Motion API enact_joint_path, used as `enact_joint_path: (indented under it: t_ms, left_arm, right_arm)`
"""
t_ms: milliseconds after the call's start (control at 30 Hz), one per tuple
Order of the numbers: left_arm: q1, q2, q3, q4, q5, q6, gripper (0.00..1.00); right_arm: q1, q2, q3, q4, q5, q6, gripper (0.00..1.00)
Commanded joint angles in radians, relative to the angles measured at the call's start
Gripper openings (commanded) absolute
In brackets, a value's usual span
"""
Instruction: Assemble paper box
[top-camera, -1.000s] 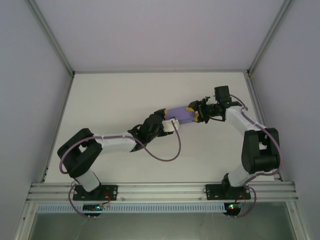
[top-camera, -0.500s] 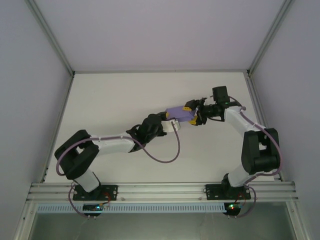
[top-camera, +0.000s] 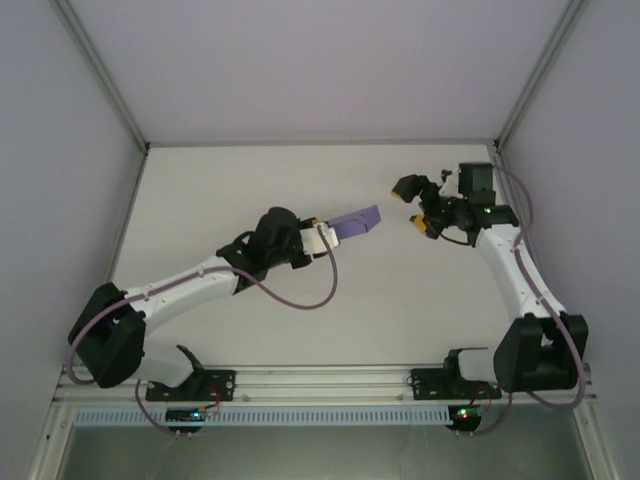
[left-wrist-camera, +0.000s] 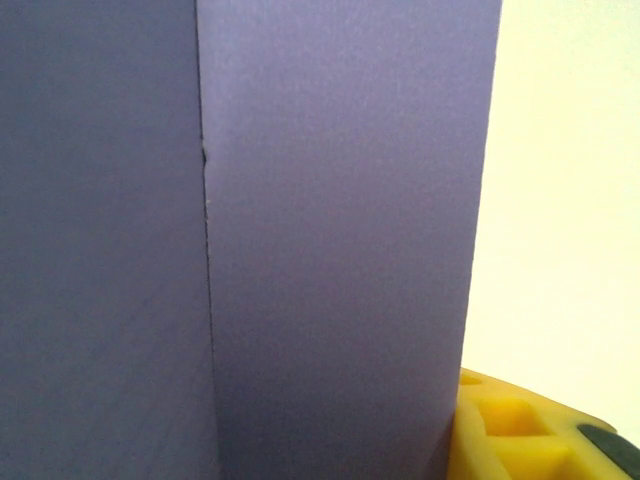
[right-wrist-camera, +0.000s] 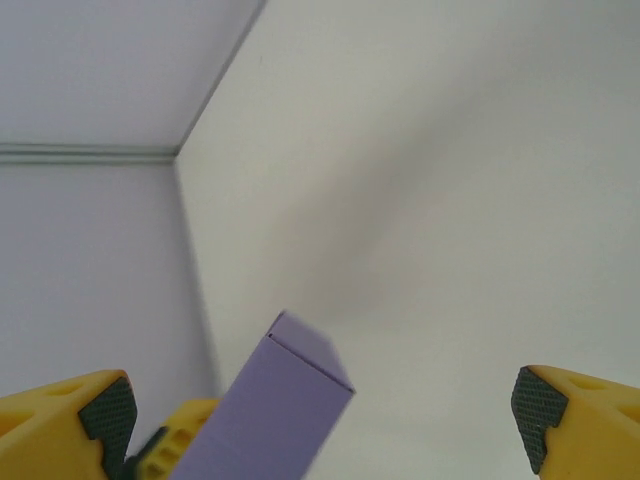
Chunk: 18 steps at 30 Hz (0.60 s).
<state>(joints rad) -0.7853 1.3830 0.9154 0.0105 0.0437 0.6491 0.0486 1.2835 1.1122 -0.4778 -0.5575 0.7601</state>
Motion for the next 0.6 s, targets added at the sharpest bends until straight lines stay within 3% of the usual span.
enact_joint_path:
  t_ms: [0, 67, 200, 300, 567]
  left_arm:
    - [0.05, 0.009, 0.086, -0.243, 0.111, -0.022, 0.19]
    - [0.066, 0.035, 0.126, -0.339, 0.11, -0.004, 0.19]
    - [0.082, 0.114, 0.214, -0.536, 0.165, 0.057, 0.19]
    - [0.107, 0.213, 0.314, -0.716, 0.269, 0.113, 0.23]
    - [0.151, 0.466, 0.56, -0.921, 0.25, 0.102, 0.21]
  right_arm:
    - [0.027, -0.073, 0.063, -0.12, 0.335, -0.352, 0.99]
    - [0.064, -0.111, 0.066, -0.147, 0.467, -0.472, 0.99]
    - [0.145, -0.19, 0.0, -0.13, 0.539, -0.715, 0.99]
    - [0.174, -0.227, -0.07, -0.051, 0.511, -0.746, 0.99]
    - [0.26, -0.134, -0.076, -0.047, 0.341, -0.867, 0.99]
